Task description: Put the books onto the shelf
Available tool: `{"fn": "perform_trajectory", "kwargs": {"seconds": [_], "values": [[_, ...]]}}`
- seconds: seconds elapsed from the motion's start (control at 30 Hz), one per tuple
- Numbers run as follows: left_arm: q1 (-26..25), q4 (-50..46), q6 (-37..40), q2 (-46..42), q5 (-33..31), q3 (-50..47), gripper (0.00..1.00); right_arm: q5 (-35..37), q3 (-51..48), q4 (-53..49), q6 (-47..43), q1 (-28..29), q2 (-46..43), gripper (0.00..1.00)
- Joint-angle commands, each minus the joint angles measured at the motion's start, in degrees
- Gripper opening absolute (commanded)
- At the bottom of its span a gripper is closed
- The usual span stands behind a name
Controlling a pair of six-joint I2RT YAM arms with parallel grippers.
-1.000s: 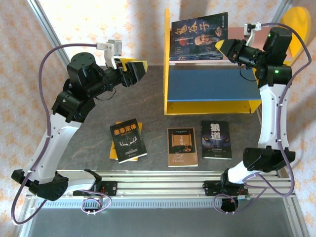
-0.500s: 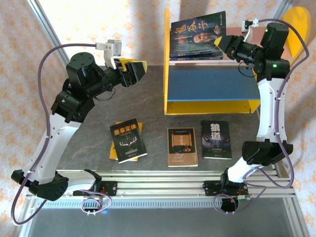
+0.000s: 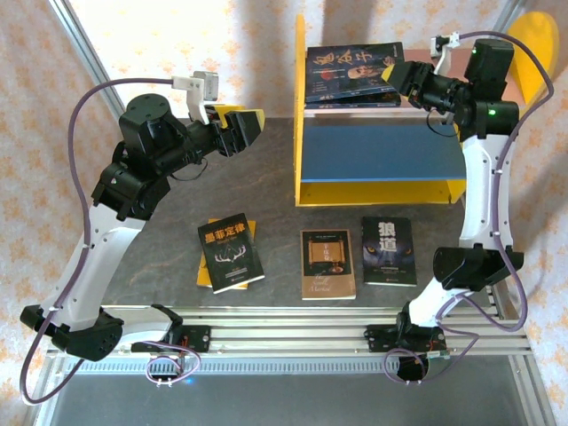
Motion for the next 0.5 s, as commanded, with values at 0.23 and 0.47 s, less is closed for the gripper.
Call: {"fn": "perform_trajectory", "kwargs": {"seconds": [0.23, 0.47], "values": [[-0.4, -0.2, 1.0, -0.7, -0.4, 0.7, 0.63, 4.2, 2.9, -2.8, -5.0, 0.4, -1.0, 0.57], [-0.4, -0.2, 1.0, -1.4, -0.7, 0.3, 0.64, 4.3, 2.8, -3.8, -5.8, 0.3, -1.1, 0.43]]}}
